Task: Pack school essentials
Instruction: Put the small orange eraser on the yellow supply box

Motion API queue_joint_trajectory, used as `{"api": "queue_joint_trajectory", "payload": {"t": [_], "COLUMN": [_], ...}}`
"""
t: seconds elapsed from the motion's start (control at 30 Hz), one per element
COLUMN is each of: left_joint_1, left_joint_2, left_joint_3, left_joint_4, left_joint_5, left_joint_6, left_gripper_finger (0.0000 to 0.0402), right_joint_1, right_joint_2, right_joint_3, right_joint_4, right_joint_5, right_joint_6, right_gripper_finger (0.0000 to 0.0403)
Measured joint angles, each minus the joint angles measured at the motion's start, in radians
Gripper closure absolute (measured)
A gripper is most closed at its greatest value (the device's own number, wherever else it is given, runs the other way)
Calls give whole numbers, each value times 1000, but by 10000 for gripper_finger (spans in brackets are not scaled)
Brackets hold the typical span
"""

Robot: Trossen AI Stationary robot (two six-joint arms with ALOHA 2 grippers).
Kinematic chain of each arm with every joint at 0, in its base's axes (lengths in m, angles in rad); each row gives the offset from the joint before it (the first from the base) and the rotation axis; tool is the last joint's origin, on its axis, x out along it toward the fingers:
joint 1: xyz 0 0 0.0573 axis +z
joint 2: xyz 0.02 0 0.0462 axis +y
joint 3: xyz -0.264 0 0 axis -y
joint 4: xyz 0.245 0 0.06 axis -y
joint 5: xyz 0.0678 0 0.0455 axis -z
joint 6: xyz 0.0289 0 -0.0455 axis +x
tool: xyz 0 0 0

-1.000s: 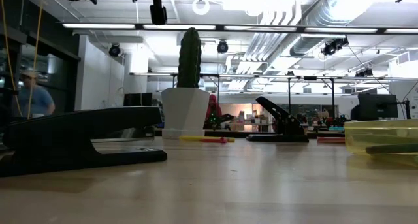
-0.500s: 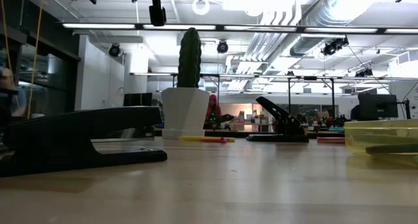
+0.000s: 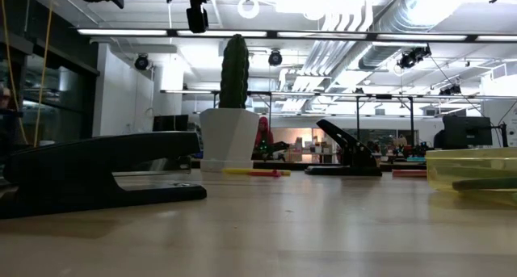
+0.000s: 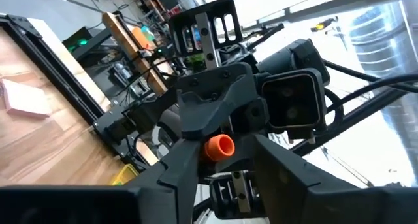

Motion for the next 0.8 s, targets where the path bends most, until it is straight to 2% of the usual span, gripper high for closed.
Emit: {"api": "queue_joint_trajectory", "payload": {"t": [0.2,0.47,0.63,0.8], "left_joint_1": [61,143,137,31], "left_joint_2": [-19,-112,-222,-323], "left_joint_3": [0,-2,-2,-2], "left_joint_4": [-1,-25,-178,-351], "left_joint_5": [44,71,61,-87], "left_joint_6": [77,222,445,729], "left_gripper_finger": [265,265,266,266], "right_joint_1": [0,-1,-15,-45], "right_joint_2": [-54,-161,-235,-310], "right_joint_3": [0,0,0,-48], "right_joint_4": [-38,-183,-342,-483], "right_joint_5": [22,54,40,-73], "right_joint_6": [0,13,124,247], "right_gripper_finger": [366,366,385,398]}}
